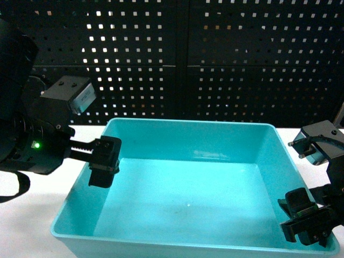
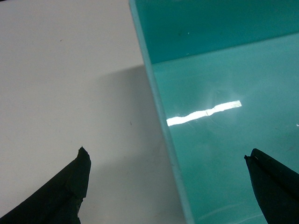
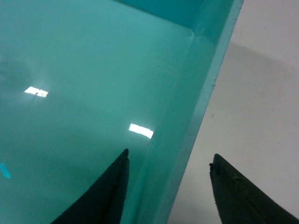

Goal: Stack blue boxes stably on right

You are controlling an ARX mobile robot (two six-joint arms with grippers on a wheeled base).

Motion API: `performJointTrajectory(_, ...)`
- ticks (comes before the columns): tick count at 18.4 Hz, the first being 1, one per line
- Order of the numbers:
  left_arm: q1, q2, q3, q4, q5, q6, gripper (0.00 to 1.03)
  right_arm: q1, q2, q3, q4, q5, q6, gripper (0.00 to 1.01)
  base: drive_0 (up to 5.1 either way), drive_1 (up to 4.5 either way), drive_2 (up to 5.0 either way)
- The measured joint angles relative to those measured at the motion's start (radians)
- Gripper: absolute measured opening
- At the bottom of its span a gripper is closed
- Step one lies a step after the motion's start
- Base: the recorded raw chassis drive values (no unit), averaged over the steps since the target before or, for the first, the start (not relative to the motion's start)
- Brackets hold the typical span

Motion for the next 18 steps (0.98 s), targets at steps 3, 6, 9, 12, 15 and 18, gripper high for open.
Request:
performJointTrajectory(3,0.006,0.0,0.003,-0.018,0.004,-0.024,0.98,-0.015,0.0,0.0,0.001,0.01,0.0,0.27,0.0,0.0,0.0)
performJointTrajectory(6,-0.002,-0.001,0.002,-0.063,0.003,-0.073,0.98,-0.017,-0.001,0.0,0.013,0.018,0.019,0.03,0.0,0.0,0.0)
performJointTrajectory(9,-0.035,-0.006,0.0,-0.125,0.02,-0.166,0.98,-0.023,-0.001,-0.014,0.035,0.013,0.035,0.02,0.0,0.0,0.0)
performJointTrajectory(12,-0.073,-0.007,-0.005,-0.143,0.01,-0.234,0.98,-0.013,-0.002,-0.041,0.072,0.019,0.036,0.02,0.0,0.0,0.0)
performJointTrajectory(15,-0.077,-0.034,-0.043,-0.179,-0.045,-0.296,0.84,-0.015,-0.008,-0.068,0.098,0.022,0.039,0.02,0.0,0.0,0.0)
performJointTrajectory(18,-0.085,-0.037,-0.076,-0.137,-0.073,-0.341,0.57,-0.013,-0.014,-0.087,0.114,0.022,0.042,0.02,0.0,0.0,0.0)
